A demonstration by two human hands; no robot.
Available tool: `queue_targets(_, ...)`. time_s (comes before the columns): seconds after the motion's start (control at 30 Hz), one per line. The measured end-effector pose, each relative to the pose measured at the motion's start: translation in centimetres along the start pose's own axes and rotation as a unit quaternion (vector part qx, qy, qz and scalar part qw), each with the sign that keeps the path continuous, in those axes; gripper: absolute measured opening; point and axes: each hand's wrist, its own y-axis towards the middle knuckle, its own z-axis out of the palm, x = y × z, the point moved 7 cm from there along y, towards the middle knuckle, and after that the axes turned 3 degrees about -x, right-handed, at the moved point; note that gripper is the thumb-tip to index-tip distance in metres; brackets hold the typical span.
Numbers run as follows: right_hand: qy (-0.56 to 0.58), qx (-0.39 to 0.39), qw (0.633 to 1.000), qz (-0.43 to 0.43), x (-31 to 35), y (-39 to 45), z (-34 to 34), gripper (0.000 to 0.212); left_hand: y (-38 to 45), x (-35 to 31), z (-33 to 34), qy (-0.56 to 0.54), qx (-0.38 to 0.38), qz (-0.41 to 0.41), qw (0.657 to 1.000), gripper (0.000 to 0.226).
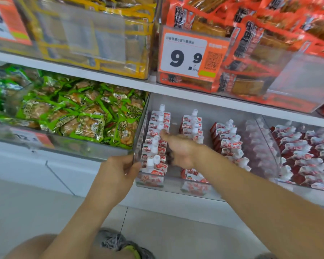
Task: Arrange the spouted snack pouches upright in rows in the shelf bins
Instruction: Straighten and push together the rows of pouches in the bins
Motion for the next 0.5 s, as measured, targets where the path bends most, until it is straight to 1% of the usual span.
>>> queue_targets(0.07, 0.003, 0.022, 1.000, 0.000, -0.9, -1.0, 1.7, 0.056, 0.2, 0.0, 0.0, 0.010, -0.001, 0.004, 1.000, 0.015)
queue_targets(0.17, 0.003, 0.014, 1.000, 0.006, -0.9, -2.0, 2.3, 0.052, 0.1, -0.2, 0.1, -0.040, 0.017, -0.007, 0.999, 0.015)
queue_targets(0.2, 0.018, 0.024, 0.999, 0.020, -0.9, -2.0, 2.1, 0.048, -0.1, -0.2, 0.1, -0.061, 0.020, -0.013, 0.998, 0.015)
queue_targets(0.27, 0.055, 0.072, 0.995, 0.048, -1.0, -2.9, 2.2, 0.043, -0.3, -0.1, 0.2, -0.083, 0.024, -0.017, 0.996, 0.015)
queue_targets(0.3, 0.055, 0.082, 0.994, 0.045, -1.0, -3.1, 2.5, 0.042, -0.2, 0.0, 0.2, -0.081, 0.024, -0.017, 0.996, 0.015)
queue_targets(0.37, 0.046, 0.068, 0.996, 0.044, -0.9, -3.3, 3.0, 0.046, 0.0, 0.3, 0.2, -0.076, 0.024, -0.028, 0.996, 0.015)
queue_targets(0.43, 0.062, 0.075, 0.994, 0.046, -0.6, -3.8, 3.4, 0.039, 0.2, 0.2, 0.3, -0.086, 0.034, -0.034, 0.995, 0.015)
queue_targets(0.5, 0.053, 0.087, 0.994, 0.048, -0.3, -4.4, 3.1, 0.034, 0.0, 0.0, 0.2, -0.097, 0.034, -0.037, 0.994, 0.018)
